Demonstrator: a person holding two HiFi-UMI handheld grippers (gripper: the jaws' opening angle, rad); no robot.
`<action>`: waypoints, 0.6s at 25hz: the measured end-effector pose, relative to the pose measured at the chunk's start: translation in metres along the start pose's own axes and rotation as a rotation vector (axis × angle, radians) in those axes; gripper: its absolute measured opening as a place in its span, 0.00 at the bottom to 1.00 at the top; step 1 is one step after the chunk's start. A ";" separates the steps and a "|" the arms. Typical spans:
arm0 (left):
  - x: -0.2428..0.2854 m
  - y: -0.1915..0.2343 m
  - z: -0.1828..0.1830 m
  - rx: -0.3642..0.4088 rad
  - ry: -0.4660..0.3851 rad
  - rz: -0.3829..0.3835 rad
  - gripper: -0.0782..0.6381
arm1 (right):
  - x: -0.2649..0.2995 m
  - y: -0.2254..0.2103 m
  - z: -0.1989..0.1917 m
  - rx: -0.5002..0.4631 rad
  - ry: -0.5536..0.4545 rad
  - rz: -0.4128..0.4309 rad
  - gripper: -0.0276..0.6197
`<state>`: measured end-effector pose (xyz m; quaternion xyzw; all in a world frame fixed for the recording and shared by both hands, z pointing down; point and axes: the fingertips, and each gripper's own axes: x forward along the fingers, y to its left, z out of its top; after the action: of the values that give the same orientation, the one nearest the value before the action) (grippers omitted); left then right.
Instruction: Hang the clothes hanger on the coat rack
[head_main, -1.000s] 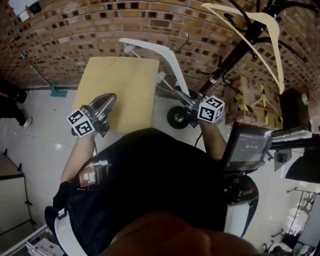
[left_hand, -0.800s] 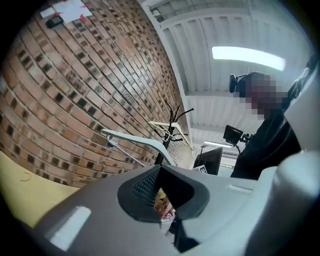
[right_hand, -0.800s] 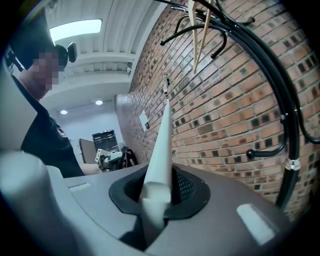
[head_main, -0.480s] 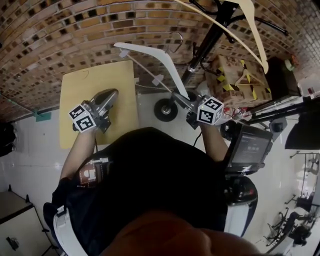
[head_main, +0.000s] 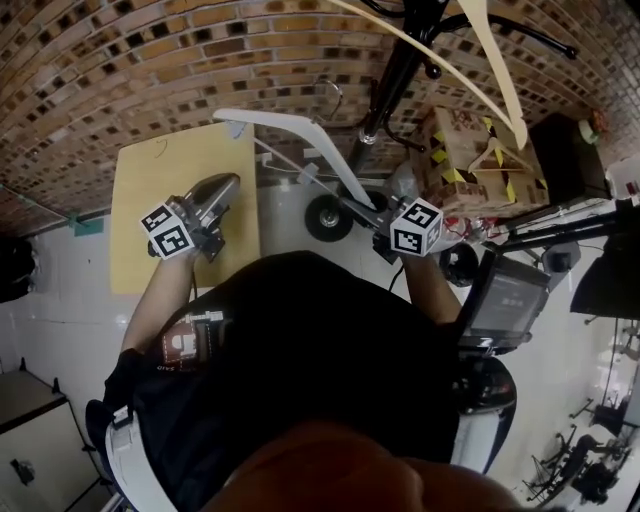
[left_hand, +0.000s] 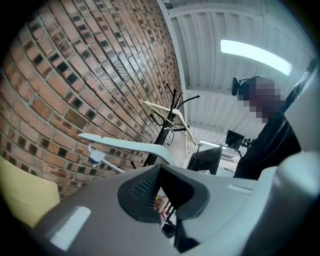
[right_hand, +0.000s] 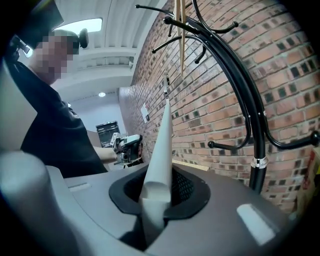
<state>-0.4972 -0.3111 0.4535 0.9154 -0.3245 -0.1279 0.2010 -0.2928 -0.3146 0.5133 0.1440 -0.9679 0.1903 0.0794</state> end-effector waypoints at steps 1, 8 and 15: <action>0.003 -0.001 -0.003 -0.003 0.008 -0.004 0.11 | -0.001 -0.001 -0.004 0.008 0.004 0.000 0.17; 0.020 0.012 -0.009 -0.022 0.057 -0.071 0.11 | -0.006 -0.012 -0.039 0.017 0.056 -0.081 0.17; 0.027 0.027 0.000 -0.034 0.098 -0.154 0.11 | -0.009 -0.028 -0.079 0.082 0.100 -0.228 0.17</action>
<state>-0.4919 -0.3477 0.4630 0.9392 -0.2408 -0.1037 0.2219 -0.2680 -0.3067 0.5933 0.2463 -0.9314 0.2266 0.1428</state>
